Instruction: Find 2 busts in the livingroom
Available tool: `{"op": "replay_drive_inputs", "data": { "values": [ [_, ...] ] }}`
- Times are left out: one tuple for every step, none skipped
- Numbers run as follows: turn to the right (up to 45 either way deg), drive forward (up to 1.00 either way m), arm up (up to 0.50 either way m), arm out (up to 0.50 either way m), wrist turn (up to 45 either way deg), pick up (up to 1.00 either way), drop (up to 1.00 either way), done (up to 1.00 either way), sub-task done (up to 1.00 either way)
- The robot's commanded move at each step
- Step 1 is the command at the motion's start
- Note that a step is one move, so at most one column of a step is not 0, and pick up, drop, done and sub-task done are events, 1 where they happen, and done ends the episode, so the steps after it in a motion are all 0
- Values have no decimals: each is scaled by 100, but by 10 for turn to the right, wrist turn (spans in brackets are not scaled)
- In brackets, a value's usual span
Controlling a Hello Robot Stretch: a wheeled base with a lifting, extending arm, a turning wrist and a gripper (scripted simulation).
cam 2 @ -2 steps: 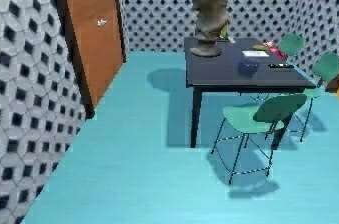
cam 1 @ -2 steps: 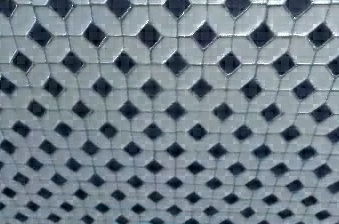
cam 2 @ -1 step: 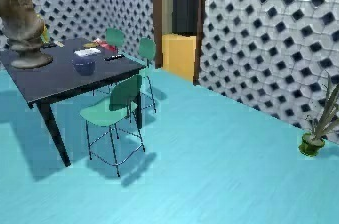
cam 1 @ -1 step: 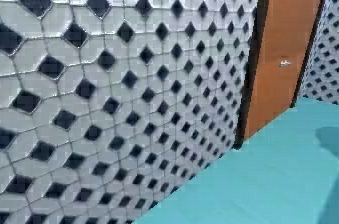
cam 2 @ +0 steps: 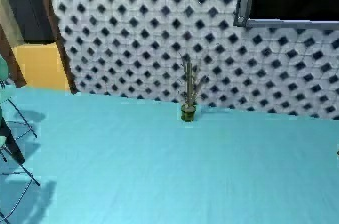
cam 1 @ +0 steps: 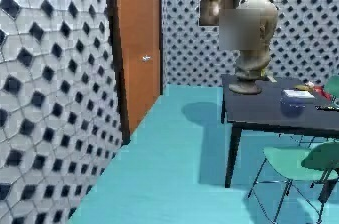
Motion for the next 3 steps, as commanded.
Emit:
{"op": "replay_drive_inputs", "data": {
  "values": [
    [0, 95, 0, 0, 0, 0, 0, 0, 0],
    [360, 0, 0, 0, 0, 0, 0, 0, 0],
    [0, 0, 0, 0, 0, 0, 0, 0, 100]
  ]
}}
